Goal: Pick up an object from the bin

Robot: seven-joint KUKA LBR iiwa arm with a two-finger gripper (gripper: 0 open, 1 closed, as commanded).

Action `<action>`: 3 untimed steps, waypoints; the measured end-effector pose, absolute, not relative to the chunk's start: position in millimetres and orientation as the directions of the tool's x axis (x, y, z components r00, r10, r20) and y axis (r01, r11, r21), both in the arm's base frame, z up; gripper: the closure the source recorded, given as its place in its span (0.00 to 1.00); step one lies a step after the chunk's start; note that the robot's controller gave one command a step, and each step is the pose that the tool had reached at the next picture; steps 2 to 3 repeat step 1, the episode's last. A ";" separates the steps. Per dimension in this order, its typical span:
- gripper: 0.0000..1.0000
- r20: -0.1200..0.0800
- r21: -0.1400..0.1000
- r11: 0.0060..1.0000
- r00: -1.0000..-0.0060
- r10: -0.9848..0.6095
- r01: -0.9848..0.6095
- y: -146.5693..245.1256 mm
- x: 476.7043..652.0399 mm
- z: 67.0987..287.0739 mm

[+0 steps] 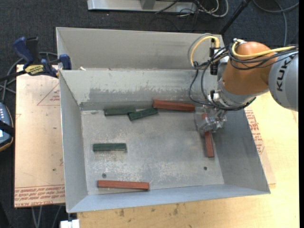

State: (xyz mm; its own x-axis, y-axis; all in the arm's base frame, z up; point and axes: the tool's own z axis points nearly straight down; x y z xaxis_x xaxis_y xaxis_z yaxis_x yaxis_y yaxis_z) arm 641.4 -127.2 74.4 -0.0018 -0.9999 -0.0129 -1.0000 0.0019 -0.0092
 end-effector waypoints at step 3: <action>1.00 -0.001 -0.011 0.015 -0.015 -1.000 -1.000 -125.7 634.6 232.5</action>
Offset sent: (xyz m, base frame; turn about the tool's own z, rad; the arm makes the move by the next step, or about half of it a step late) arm -0.0090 0.0003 0.1527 0.0105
